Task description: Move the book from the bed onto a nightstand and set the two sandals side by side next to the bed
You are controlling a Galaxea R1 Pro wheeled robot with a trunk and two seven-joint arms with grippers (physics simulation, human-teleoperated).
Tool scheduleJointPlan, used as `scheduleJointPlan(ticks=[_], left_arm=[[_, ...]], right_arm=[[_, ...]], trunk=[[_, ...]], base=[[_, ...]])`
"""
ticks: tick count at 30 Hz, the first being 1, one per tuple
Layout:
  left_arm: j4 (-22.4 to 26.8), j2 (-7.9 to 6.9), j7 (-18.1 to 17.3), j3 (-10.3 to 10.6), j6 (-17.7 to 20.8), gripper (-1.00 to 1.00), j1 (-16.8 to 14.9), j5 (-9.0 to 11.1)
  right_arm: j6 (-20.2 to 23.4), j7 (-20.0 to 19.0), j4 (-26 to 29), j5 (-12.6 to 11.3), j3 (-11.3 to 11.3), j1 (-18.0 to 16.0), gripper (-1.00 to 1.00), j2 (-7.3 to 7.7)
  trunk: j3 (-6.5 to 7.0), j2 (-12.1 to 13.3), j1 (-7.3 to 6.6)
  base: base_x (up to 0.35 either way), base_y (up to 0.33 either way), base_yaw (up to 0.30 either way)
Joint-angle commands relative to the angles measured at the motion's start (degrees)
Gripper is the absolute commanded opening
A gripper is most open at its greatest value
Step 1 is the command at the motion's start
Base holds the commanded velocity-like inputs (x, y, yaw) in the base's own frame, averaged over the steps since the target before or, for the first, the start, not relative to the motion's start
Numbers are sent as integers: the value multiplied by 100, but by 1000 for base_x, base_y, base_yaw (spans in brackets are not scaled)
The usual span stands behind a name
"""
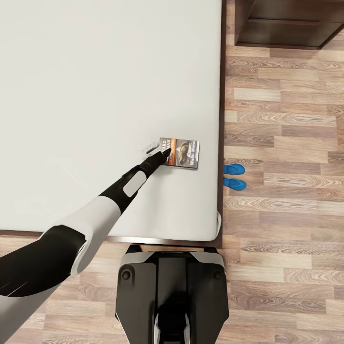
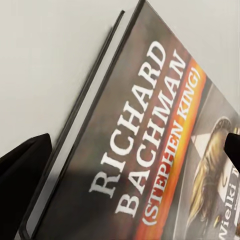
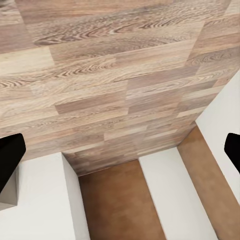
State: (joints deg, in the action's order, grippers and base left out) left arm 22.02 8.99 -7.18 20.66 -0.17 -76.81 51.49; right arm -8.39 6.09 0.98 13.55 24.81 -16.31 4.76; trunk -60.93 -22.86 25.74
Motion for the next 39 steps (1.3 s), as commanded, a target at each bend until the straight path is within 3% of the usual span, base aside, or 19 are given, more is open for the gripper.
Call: scheduleJointPlan(ticks=[1, 39], left_arm=[[-14, -3, -2, 42, 27, 100, 0, 80], [11, 16, -7, 130, 23, 100, 85, 80]], right_arm=[[-22, 18, -10, 60, 49, -1, 100, 2], [-22, -3, -10, 60, 49, -2, 100, 6]], trunk=[[-5, -6, 5], [-5, -6, 5]], base=[[-36, -50, 0], [-6, -55, 0]])
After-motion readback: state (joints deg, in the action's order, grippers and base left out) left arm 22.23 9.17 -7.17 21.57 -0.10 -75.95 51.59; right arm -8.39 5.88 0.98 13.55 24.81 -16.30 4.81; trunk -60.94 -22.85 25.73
